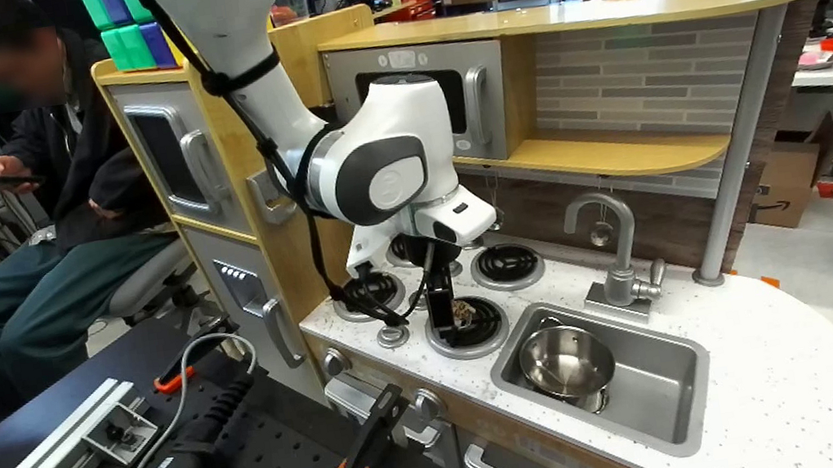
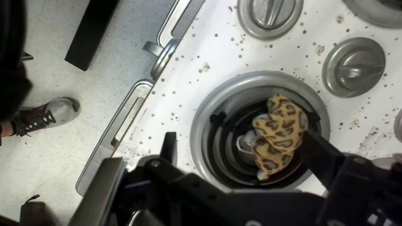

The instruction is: Put the chicken in the sink

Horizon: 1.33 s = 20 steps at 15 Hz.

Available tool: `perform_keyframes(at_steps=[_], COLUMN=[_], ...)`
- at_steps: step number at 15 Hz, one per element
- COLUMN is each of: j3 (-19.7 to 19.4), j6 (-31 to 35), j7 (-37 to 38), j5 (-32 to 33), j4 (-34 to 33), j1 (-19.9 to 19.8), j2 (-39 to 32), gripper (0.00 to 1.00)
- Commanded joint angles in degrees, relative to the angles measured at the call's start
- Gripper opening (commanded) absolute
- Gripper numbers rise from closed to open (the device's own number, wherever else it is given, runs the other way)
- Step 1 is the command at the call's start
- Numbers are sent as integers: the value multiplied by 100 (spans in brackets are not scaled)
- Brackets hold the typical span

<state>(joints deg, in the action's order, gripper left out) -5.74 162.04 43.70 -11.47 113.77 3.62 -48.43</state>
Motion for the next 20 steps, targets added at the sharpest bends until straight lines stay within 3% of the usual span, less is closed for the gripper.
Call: perform_keyframes(at_steps=[1, 4, 5, 6, 9, 17, 20], j3=[2, 37, 72, 92, 130, 237, 276], j6=[-51, -63, -68, 0, -7, -174, -551], j7=[62, 79, 54, 37, 6, -158, -189], j5=[-218, -219, -227, -232, -246, -334, -613], j4=[-524, -702, -733, -756, -813, -622, -584], j1=[147, 209, 191, 192, 160, -78, -456], j2=[-385, -541, -569, -606, -641, -259, -27], gripper=[100, 100, 95, 74, 63, 0, 4])
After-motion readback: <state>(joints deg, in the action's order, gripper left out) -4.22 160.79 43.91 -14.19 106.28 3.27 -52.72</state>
